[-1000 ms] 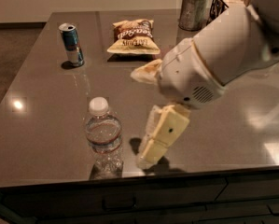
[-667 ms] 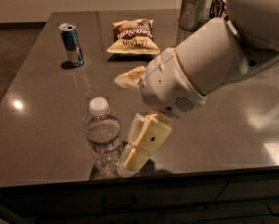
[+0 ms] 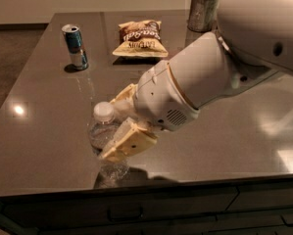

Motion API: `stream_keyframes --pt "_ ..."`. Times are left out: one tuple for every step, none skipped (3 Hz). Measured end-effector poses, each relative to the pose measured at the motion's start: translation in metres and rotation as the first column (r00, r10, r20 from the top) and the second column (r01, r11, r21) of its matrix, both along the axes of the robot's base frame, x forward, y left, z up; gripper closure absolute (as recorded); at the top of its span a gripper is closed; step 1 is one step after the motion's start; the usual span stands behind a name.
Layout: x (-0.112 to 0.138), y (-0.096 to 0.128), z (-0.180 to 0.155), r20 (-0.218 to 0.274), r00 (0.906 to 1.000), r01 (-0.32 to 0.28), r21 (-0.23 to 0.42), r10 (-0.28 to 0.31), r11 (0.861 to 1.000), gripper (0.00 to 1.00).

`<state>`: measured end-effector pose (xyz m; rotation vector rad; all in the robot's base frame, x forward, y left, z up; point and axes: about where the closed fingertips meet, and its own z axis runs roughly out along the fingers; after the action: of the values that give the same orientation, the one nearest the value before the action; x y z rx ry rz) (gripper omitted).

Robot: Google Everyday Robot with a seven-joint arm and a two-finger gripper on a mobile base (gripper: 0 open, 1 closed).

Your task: Knock water bottle over

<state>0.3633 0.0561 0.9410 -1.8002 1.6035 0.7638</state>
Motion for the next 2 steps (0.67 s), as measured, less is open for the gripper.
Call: stream_keyframes --pt "0.001 0.006 0.009 -0.020 0.9998 0.008 0.029 -0.007 1.000 0.64" --pt "0.030 -0.006 0.028 -0.029 0.9973 0.066 -0.048 -0.067 0.997 0.95"
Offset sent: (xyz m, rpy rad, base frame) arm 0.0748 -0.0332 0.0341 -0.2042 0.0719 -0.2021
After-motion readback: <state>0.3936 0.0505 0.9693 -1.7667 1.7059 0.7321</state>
